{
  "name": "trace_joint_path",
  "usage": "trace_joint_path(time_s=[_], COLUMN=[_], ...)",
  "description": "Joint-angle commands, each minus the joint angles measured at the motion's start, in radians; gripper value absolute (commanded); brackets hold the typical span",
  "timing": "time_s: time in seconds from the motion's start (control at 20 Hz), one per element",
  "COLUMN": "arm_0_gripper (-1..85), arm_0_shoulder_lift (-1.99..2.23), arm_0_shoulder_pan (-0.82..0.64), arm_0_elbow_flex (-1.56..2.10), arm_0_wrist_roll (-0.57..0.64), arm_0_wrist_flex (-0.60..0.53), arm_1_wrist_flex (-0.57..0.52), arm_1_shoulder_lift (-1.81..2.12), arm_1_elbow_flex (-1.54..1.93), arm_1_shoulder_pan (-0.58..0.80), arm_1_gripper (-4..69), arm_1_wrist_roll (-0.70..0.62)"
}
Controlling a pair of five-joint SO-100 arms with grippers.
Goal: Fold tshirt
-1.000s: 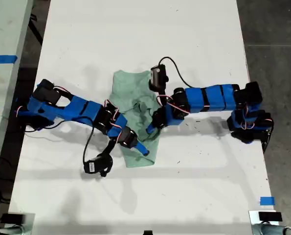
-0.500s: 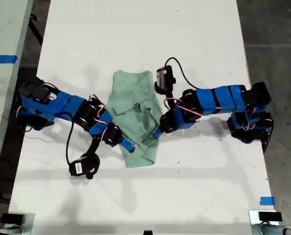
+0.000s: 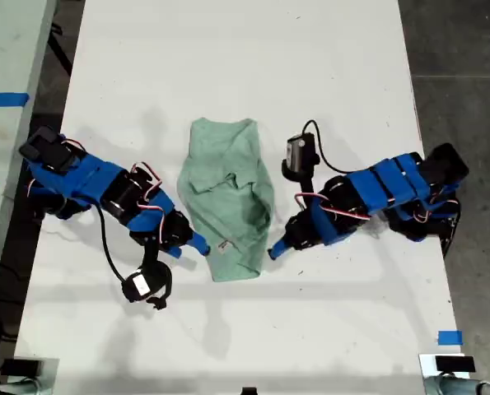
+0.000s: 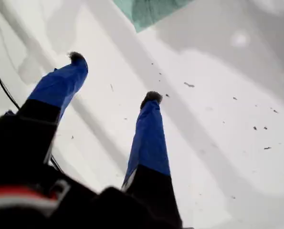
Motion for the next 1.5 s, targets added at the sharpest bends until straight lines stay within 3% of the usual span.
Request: trace_joint_path(time_s=[0.0, 0.3, 0.7, 1.45], arm_0_gripper=[26.3, 29.7, 29.5, 26.3], arm_0_shoulder_lift=[0.120, 0.094, -0.072, -0.270], arm_0_shoulder_pan=[0.029, 0.029, -0.035, -0.052], arm_0_elbow_flex=[-0.002, 0.049, 0.066, 0.066], arm_0_wrist_roll=[-0.086, -0.178, -0.144, -0.132], arm_0_wrist_flex=[-0.012, -0.074, -0.261, -0.377], arm_1_wrist_flex=[0.011, -0.026, -0.124, -0.250], arm_1_shoulder_lift=[0.094, 0.043, -0.161, -0.426], arm_1_elbow_flex=[-0.097, -0.098, -0.143, -0.207], arm_1_shoulder_pan=[-0.037, -0.006, 0.055, 0.097], arm_1_gripper=[29.8, 33.8, 32.4, 32.0], arm_1_wrist_roll=[0.089, 0.107, 0.018, -0.052])
